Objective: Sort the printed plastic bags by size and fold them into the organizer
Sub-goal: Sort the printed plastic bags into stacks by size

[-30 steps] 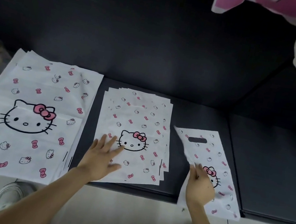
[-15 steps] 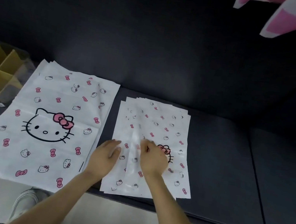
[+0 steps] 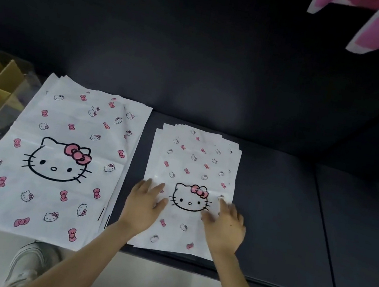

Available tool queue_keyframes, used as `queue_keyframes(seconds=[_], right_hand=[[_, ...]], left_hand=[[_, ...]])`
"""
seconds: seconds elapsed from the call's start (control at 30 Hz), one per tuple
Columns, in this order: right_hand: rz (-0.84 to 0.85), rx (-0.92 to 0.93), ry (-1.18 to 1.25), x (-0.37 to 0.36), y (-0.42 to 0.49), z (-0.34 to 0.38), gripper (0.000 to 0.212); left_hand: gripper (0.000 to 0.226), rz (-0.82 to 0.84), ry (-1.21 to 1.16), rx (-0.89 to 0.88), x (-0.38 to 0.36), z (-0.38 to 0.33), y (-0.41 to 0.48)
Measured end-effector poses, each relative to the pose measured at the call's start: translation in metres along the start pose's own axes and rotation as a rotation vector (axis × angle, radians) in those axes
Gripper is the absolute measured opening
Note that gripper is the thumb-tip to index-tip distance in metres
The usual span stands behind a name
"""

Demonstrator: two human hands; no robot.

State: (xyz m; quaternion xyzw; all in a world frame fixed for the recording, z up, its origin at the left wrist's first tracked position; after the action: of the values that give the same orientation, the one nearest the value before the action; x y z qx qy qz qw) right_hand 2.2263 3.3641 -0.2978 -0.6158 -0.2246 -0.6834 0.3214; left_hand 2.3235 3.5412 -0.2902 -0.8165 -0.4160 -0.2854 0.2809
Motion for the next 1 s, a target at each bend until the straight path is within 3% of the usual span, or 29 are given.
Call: queue_keyframes(seconds=[0.13, 0.2, 0.3, 0.43, 0.53, 0.6, 0.7, 0.77, 0.83, 0.9, 1.0], right_hand=[[-0.039, 0.064, -0.103, 0.009, -0.003, -0.016, 0.064], [-0.057, 0.26, -0.119, 0.009, -0.012, -0.022, 0.069], [-0.032, 0.517, -0.116, -0.005, -0.031, -0.036, 0.067], [0.01, 0.566, -0.105, -0.005, -0.051, -0.052, 0.053], [-0.112, 0.593, -0.068, 0.002, -0.057, -0.057, 0.039], [-0.103, 0.558, -0.014, 0.006, -0.059, -0.06, 0.046], [0.085, 0.449, 0.021, 0.025, -0.06, -0.055, 0.072], [0.297, 0.392, 0.028, 0.038, -0.052, -0.056, 0.055], [0.471, 0.303, 0.195, 0.044, -0.039, -0.057, 0.046], [0.581, 0.22, 0.414, 0.053, -0.026, -0.053, 0.053], [0.65, 0.189, 0.552, 0.065, -0.003, -0.044, 0.055]], left_hand=[[0.046, 0.012, 0.221, -0.12, 0.002, 0.006, -0.007], [0.057, 0.059, 0.256, -0.233, 0.0, 0.018, -0.016], [0.079, 0.259, 0.281, -0.287, -0.004, 0.032, -0.038], [0.08, 0.267, 0.431, -0.389, -0.004, 0.037, -0.057], [0.062, 0.195, 0.291, -0.525, 0.0, 0.034, -0.059], [0.052, 0.172, 0.176, -0.505, 0.003, 0.033, -0.061], [0.059, 0.269, -0.008, -0.341, 0.016, 0.026, -0.061], [0.061, 0.423, -0.12, -0.182, 0.025, 0.02, -0.064], [0.065, 0.463, -0.254, -0.099, 0.029, 0.02, -0.06], [0.064, 0.402, -0.379, -0.029, 0.03, 0.02, -0.052], [0.026, 0.214, -0.487, -0.015, 0.027, 0.011, -0.035]])
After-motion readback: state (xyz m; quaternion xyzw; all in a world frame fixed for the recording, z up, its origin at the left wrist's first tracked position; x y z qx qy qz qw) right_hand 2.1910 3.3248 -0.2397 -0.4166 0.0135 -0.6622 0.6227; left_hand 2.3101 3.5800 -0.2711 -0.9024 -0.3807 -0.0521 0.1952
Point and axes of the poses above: each hand's wrist, its own y-axis towards the middle knuckle, its own x-axis out of the back of the hand, z = x × y, the point moved 1 cm from there along y, towards the middle knuckle, and after that the axes turned 10 degrees about -y, right-handed, at the moved point
